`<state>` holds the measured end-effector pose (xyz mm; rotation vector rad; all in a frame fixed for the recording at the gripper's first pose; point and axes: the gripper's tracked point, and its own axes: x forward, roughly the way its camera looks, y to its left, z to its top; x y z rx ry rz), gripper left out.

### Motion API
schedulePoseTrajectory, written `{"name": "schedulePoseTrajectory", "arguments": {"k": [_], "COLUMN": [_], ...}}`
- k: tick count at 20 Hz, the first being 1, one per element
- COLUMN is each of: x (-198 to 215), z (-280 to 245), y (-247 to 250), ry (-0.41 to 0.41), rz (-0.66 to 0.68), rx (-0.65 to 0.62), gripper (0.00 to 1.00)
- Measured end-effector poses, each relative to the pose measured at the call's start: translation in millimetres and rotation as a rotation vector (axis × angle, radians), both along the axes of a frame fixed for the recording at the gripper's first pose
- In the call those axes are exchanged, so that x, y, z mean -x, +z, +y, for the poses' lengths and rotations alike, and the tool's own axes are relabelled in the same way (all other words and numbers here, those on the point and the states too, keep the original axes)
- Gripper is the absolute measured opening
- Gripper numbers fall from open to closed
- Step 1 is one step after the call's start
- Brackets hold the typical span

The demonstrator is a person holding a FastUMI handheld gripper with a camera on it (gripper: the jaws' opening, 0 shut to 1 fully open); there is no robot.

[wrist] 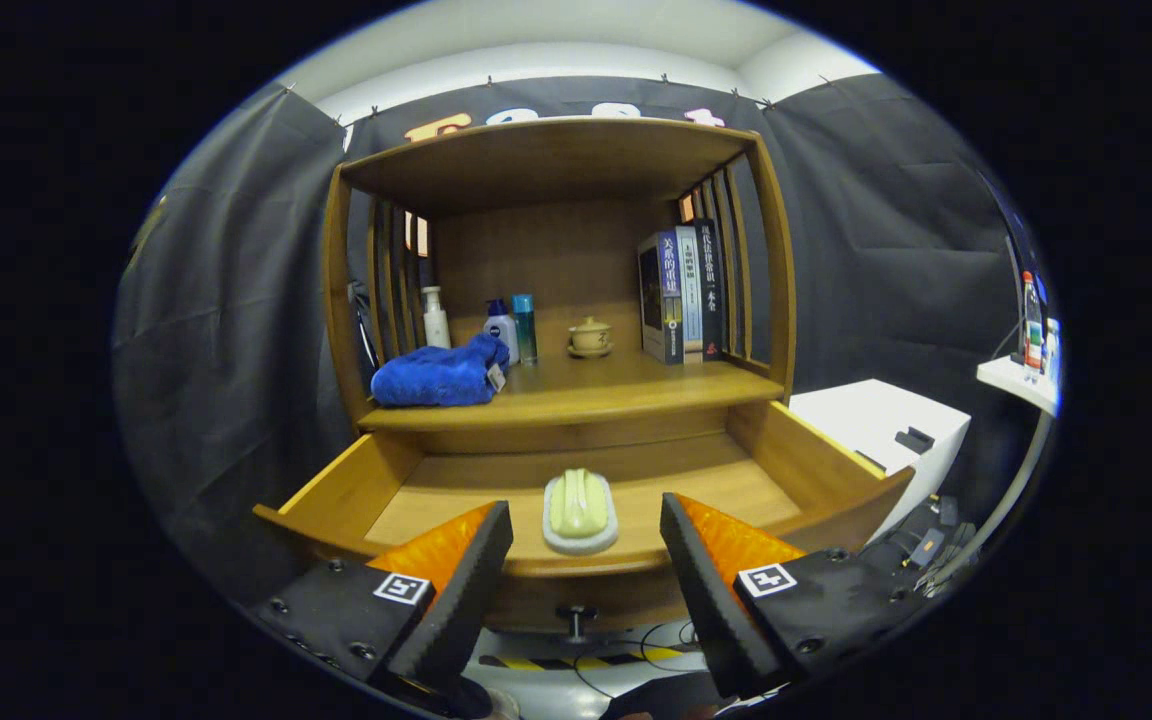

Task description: Pull open the drawer, take out the items inside it, and place them on the countertop above the cabinet.

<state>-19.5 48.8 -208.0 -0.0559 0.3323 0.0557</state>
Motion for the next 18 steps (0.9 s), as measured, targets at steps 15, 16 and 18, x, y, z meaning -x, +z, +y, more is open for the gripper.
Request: {"name": "schedulePoseTrajectory", "arguments": {"k": [15,16,18], "x": [-113,-118,-125], "z": [33,31,24], "y": [-45,-54,-69], "ry": [0.059,0.051,0.024], "rz": [0.388,0.420,0.492], "rx": [0.048,0.055,0.078], "gripper": [0.97,0.97,0.97]}}
